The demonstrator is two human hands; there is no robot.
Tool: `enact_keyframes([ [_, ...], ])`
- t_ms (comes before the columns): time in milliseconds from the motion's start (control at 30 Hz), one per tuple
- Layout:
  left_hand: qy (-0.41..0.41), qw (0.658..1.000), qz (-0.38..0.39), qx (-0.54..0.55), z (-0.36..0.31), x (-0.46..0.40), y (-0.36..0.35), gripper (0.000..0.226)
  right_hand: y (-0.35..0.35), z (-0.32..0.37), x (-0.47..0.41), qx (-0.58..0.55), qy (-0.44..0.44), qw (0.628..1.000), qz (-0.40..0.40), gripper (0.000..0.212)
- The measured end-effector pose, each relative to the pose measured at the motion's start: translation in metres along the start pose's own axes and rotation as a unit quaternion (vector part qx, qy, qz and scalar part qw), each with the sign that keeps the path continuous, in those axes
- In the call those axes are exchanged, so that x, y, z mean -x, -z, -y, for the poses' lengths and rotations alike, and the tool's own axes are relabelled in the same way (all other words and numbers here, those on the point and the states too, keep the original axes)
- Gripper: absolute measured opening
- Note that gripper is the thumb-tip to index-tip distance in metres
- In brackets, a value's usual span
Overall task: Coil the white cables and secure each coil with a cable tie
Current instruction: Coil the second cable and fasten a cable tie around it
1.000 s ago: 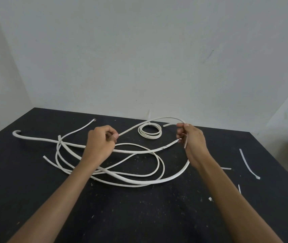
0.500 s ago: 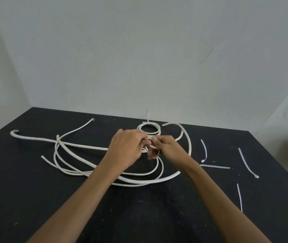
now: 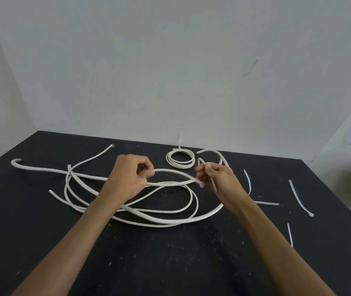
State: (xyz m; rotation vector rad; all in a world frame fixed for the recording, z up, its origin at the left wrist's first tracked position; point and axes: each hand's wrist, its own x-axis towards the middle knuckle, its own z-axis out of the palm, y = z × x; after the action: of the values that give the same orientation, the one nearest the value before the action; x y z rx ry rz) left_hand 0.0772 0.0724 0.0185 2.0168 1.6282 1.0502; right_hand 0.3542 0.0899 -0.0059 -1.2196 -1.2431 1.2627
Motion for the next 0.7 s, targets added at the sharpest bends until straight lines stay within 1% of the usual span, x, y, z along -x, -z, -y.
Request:
enact_keyframes([
  [100,-0.043,0.997,0.018,-0.060,0.001,-0.005,-0.002,0.033,0.000,0.009,0.005,0.173,0.036,0.984,-0.014,0.030],
  [133,-0.053,0.996,0.023,-0.072,-0.001,-0.006,-0.003,0.033,0.000,0.012,0.005,0.210,0.045,0.977,-0.011,0.027],
  [200,-0.070,0.994,0.029,-0.082,-0.007,-0.008,-0.005,0.033,0.002,0.015,0.003,0.236,0.061,0.970,0.000,0.021],
  [333,-0.114,0.989,0.049,-0.077,-0.023,-0.011,-0.017,0.032,-0.002,0.019,0.003,0.235,0.083,0.968,0.028,0.014],
  [400,-0.118,0.989,0.047,-0.074,-0.030,-0.012,-0.022,0.030,-0.006,0.019,0.006,0.193,0.084,0.976,0.053,0.017],
  [433,-0.114,0.990,0.043,-0.071,-0.034,-0.013,-0.024,0.030,-0.008,0.018,0.007,0.137,0.069,0.986,0.071,0.020],
  [500,-0.103,0.992,0.032,-0.068,-0.042,-0.013,-0.025,0.029,-0.011,0.019,0.010,0.006,0.011,0.994,0.112,0.031],
  [567,-0.092,0.993,0.029,-0.070,-0.048,-0.012,-0.024,0.024,-0.012,0.022,0.013,-0.081,-0.053,0.987,0.129,0.031],
  [633,-0.086,0.993,0.036,-0.078,-0.052,-0.010,-0.022,0.018,-0.012,0.025,0.015,-0.126,-0.094,0.980,0.124,0.034],
  [700,-0.081,0.991,0.037,-0.098,-0.055,-0.007,-0.020,0.018,-0.012,0.027,0.016,-0.138,-0.116,0.976,0.123,0.038],
])
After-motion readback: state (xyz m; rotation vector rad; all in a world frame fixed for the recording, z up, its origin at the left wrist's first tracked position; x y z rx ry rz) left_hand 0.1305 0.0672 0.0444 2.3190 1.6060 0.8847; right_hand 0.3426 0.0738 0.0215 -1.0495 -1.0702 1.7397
